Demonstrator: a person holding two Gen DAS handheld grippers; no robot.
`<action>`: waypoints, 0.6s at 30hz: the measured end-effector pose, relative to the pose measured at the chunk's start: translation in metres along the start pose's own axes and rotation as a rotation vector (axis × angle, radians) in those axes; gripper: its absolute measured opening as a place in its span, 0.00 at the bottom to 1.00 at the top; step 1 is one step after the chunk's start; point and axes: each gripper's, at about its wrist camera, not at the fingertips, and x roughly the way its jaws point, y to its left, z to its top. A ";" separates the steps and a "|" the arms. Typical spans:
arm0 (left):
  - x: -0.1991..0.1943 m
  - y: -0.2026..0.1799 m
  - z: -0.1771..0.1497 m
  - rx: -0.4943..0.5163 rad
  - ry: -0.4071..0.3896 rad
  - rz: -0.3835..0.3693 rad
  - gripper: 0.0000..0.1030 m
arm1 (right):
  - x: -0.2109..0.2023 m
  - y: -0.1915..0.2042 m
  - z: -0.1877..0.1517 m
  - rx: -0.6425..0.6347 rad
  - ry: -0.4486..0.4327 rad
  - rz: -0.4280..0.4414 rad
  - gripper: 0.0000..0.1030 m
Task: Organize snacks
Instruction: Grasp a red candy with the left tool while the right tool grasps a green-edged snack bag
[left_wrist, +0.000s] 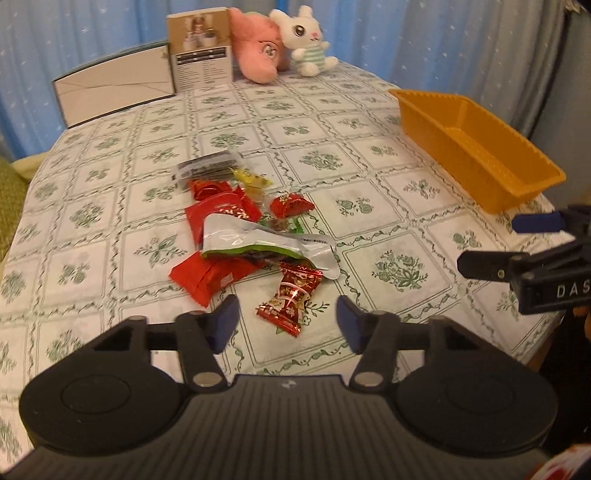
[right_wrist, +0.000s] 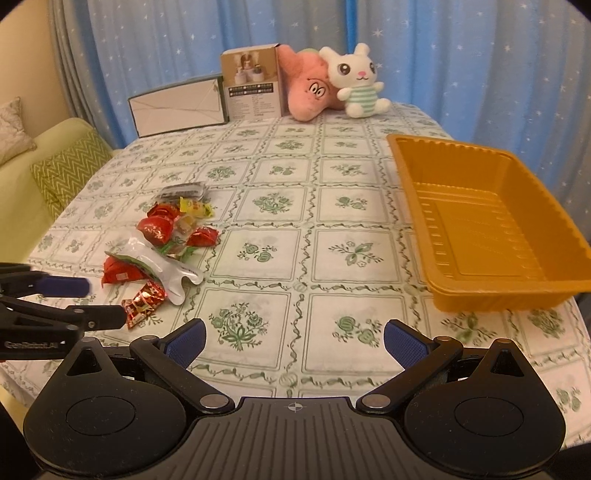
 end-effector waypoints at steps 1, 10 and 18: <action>0.005 0.000 0.000 0.017 0.003 -0.003 0.40 | 0.003 0.000 0.001 -0.004 0.002 0.001 0.99; 0.034 0.000 0.004 0.121 0.020 -0.035 0.30 | 0.026 0.004 0.004 -0.022 0.031 0.015 0.99; 0.036 0.006 0.000 0.095 0.019 -0.065 0.20 | 0.035 0.016 0.011 -0.057 0.027 0.051 0.99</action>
